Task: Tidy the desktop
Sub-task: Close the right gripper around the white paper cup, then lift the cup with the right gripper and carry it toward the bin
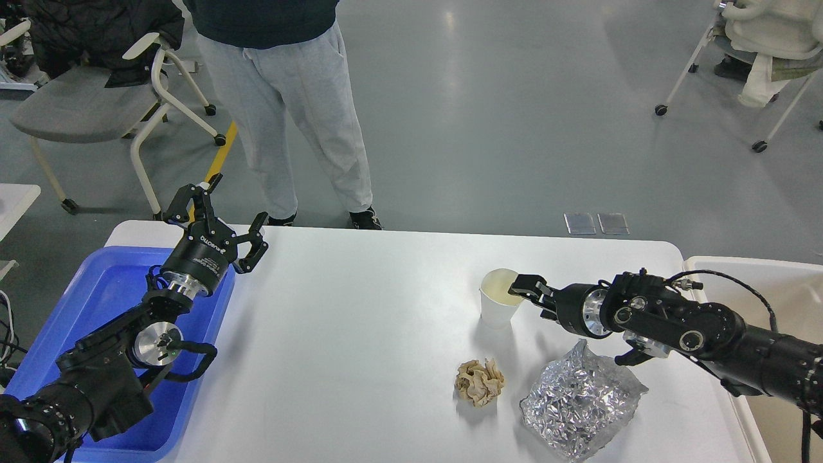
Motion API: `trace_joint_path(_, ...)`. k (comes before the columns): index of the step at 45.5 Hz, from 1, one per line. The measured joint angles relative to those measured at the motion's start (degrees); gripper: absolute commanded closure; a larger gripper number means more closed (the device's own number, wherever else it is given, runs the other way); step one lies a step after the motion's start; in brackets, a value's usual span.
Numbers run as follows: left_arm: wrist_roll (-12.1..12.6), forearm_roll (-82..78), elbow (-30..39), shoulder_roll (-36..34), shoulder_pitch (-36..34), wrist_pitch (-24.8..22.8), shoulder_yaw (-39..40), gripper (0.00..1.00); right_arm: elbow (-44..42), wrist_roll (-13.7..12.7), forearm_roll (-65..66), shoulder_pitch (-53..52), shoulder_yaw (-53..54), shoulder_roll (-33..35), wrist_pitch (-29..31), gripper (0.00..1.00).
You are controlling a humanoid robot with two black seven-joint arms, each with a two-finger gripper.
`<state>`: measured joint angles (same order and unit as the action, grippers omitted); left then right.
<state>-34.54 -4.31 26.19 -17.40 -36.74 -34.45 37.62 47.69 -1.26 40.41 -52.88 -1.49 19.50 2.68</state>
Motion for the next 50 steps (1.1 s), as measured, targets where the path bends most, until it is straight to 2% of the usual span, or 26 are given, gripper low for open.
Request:
trace_joint_path(12, 0.0, 0.0, 0.0, 0.0, 0.0, 0.0, 0.0, 0.0, -0.3, 0.9, 0.0, 0.3, -0.3, -0.7, 0.0, 0.7)
trace_joint_path(14, 0.0, 0.0, 0.0, 0.0, 0.0, 0.0, 0.0, 0.0, -0.3, 1.0, 0.0, 0.4, -0.3, -0.9, 0.0, 0.81)
trace_joint_path(16, 0.0, 0.0, 0.0, 0.0, 0.0, 0.0, 0.0, 0.0, -0.3, 1.1, 0.0, 0.6, -0.3, -1.1, 0.1, 1.0)
trace_joint_path(28, 0.0, 0.0, 0.0, 0.0, 0.0, 0.0, 0.0, 0.0, -0.4, 1.4, -0.2, 1.0, -0.3, -2.0, 0.1, 1.0)
trace_joint_path(38, 0.0, 0.0, 0.0, 0.0, 0.0, 0.0, 0.0, 0.0, 0.1, 2.7, -1.2, 1.0, 0.5, -2.0, 0.3, 1.0)
trace_joint_path(50, 0.0, 0.0, 0.0, 0.0, 0.0, 0.0, 0.0, 0.0, 3.2, 3.7, -5.7, -0.1, 1.7, 0.9, 1.9, 1.0)
